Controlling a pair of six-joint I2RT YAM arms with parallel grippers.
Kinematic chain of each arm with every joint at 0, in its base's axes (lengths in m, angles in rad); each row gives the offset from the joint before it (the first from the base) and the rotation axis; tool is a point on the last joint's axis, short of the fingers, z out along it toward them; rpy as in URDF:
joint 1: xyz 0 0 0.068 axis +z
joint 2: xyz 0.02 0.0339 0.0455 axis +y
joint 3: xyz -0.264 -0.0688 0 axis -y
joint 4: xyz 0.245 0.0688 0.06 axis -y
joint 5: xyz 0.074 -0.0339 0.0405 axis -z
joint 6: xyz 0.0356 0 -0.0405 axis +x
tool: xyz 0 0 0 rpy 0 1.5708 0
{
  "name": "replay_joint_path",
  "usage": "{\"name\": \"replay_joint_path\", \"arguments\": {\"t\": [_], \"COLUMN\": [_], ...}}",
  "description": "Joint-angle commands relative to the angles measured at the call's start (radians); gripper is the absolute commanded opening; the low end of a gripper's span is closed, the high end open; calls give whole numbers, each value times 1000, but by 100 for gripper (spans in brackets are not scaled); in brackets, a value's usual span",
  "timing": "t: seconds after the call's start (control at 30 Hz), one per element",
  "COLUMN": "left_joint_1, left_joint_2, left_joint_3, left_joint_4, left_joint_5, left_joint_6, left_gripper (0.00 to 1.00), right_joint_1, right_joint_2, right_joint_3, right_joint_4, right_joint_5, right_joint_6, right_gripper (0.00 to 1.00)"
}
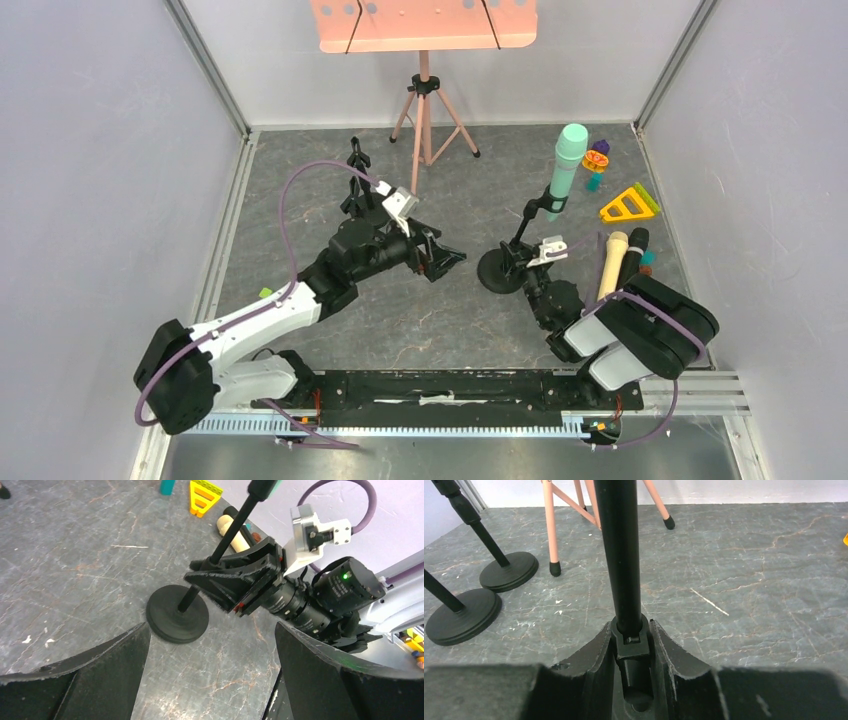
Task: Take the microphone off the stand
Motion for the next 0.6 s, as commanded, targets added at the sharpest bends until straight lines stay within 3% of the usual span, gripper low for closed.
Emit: {"name": "replay_joint_path", "arguments": {"t": [0.0,0.13,0.57], "left_joint_1": [-58,-82,-104], "left_joint_2": [32,35,60], "left_joint_3": [67,64,117], "left_joint_4": [16,68,82], "left_joint_5": [-74,-95,-108], "left_joint_6": [53,40,60], "left_gripper": [100,100,100], "right_joint_1": [106,203,365], "right_joint_2": [14,42,94], "right_joint_3": [-32,2,59], "right_joint_4": [225,246,334], "right_joint_5": [149,186,234], "right_joint_6": [70,-27,-86], "right_gripper": [1,3,9]}}
